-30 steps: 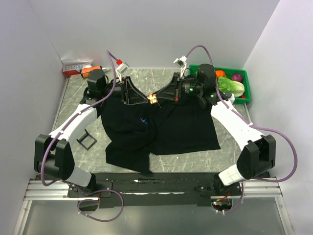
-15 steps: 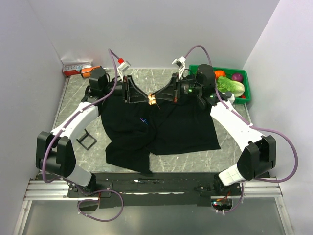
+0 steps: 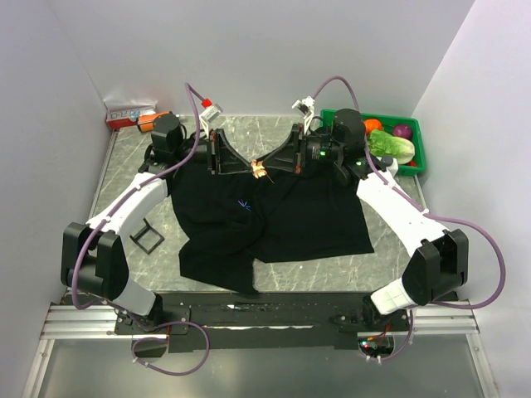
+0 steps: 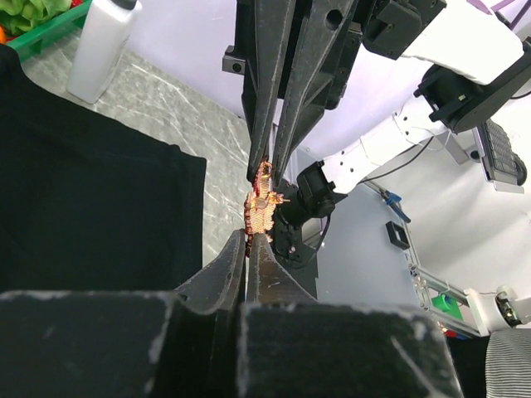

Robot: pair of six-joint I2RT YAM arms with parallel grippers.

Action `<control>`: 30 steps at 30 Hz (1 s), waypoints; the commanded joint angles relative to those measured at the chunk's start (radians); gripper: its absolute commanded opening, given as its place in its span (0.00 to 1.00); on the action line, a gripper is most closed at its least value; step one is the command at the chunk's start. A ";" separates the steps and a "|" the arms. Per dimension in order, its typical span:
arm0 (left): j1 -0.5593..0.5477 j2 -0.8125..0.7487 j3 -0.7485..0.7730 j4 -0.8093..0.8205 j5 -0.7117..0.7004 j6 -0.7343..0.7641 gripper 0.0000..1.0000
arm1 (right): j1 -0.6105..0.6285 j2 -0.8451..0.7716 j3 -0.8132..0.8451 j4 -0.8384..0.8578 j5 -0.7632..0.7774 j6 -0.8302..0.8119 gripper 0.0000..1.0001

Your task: Remove the brooch from the garment

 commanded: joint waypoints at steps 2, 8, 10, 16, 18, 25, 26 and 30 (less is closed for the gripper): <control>-0.006 -0.014 0.023 -0.046 0.035 0.073 0.01 | 0.004 -0.032 0.021 -0.029 0.010 -0.046 0.26; -0.006 -0.020 0.045 -0.324 0.060 0.329 0.01 | -0.076 -0.046 0.107 -0.221 0.005 -0.262 0.43; -0.005 -0.021 0.046 -0.433 0.057 0.418 0.01 | -0.085 -0.051 0.098 -0.299 0.008 -0.363 0.44; 0.000 -0.049 -0.014 -0.414 0.040 0.397 0.01 | -0.021 -0.146 -0.152 -0.286 0.217 -0.620 0.43; 0.007 -0.066 -0.034 -0.392 0.028 0.368 0.01 | 0.008 -0.163 -0.236 -0.252 0.245 -0.615 0.42; 0.018 -0.072 -0.171 -0.078 0.037 0.043 0.01 | 0.071 -0.086 -0.278 -0.137 0.160 -0.465 0.34; 0.020 -0.067 -0.197 -0.049 0.049 0.017 0.01 | 0.076 -0.077 -0.269 -0.125 0.153 -0.456 0.33; 0.023 -0.052 -0.217 -0.045 0.052 0.010 0.01 | 0.090 -0.026 -0.235 -0.079 0.124 -0.410 0.32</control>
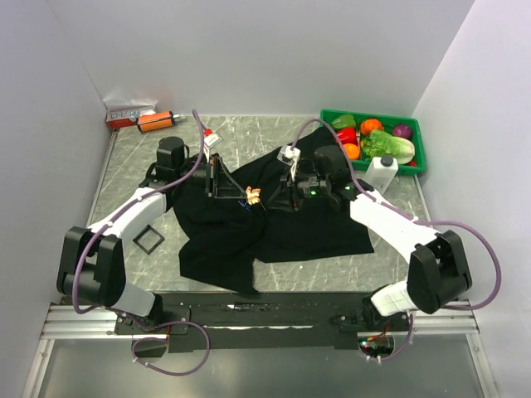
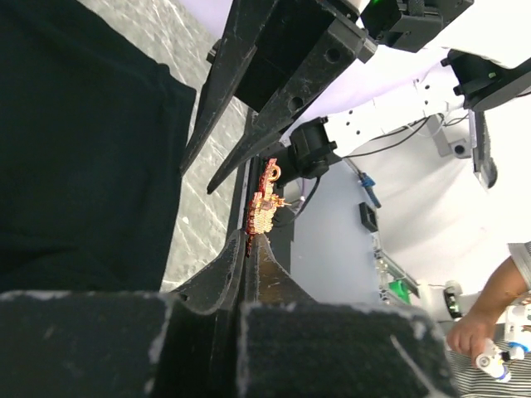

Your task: Remove the brooch from the garment

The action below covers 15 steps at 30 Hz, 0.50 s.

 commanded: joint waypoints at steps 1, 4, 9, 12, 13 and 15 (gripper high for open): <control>0.004 0.004 -0.013 0.106 0.036 -0.079 0.01 | 0.017 0.041 0.060 0.115 -0.053 0.079 0.31; 0.011 0.017 -0.029 0.146 0.032 -0.110 0.01 | 0.030 0.064 0.088 0.112 -0.094 0.090 0.30; 0.027 0.050 -0.024 0.201 0.018 -0.148 0.01 | 0.045 0.072 0.127 0.069 -0.158 0.089 0.27; 0.035 0.067 0.000 0.166 0.010 -0.124 0.01 | 0.045 0.064 0.137 0.052 -0.177 0.096 0.26; 0.035 0.070 0.005 0.175 0.013 -0.127 0.01 | 0.046 0.064 0.144 0.041 -0.180 0.095 0.26; 0.035 0.086 0.007 0.190 0.013 -0.142 0.01 | 0.046 0.062 0.158 0.025 -0.185 0.081 0.26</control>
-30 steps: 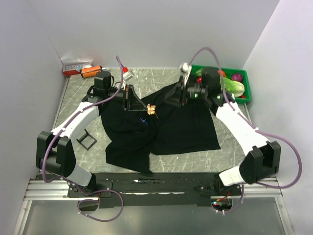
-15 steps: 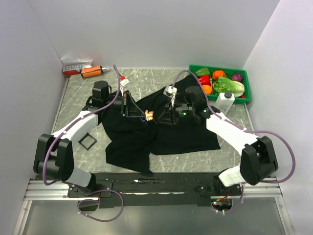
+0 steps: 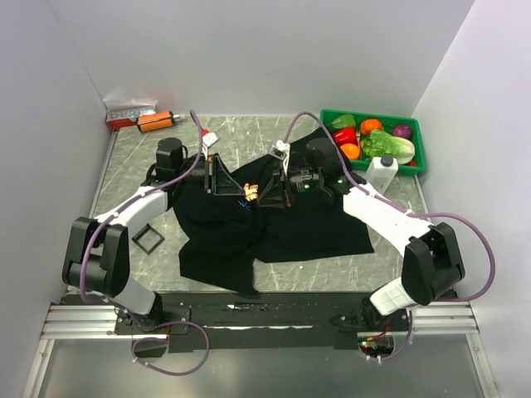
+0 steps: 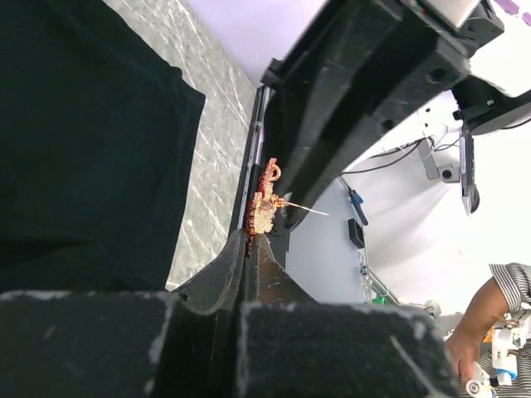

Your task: Remove the brooch from the garment

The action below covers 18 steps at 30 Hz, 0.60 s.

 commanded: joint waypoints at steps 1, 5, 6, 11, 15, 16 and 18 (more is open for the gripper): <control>0.002 0.025 0.036 0.075 0.018 -0.033 0.01 | 0.007 -0.012 0.070 -0.027 -0.048 -0.010 0.25; 0.001 0.048 0.041 0.113 0.025 -0.054 0.01 | 0.007 0.012 0.098 -0.036 -0.065 0.017 0.25; -0.001 0.045 0.044 0.112 0.030 -0.054 0.01 | 0.005 0.014 0.098 -0.030 -0.062 0.022 0.25; -0.004 0.036 0.049 0.083 0.042 -0.035 0.01 | 0.005 0.037 0.106 0.012 -0.042 0.083 0.26; -0.007 0.026 0.045 0.075 0.045 -0.028 0.01 | 0.005 0.055 0.124 0.013 -0.030 0.092 0.27; -0.008 0.022 0.045 0.074 0.048 -0.027 0.01 | 0.005 0.060 0.126 0.015 -0.025 0.094 0.27; -0.010 0.022 0.045 0.071 0.052 -0.021 0.01 | 0.005 0.064 0.129 0.018 -0.011 0.109 0.27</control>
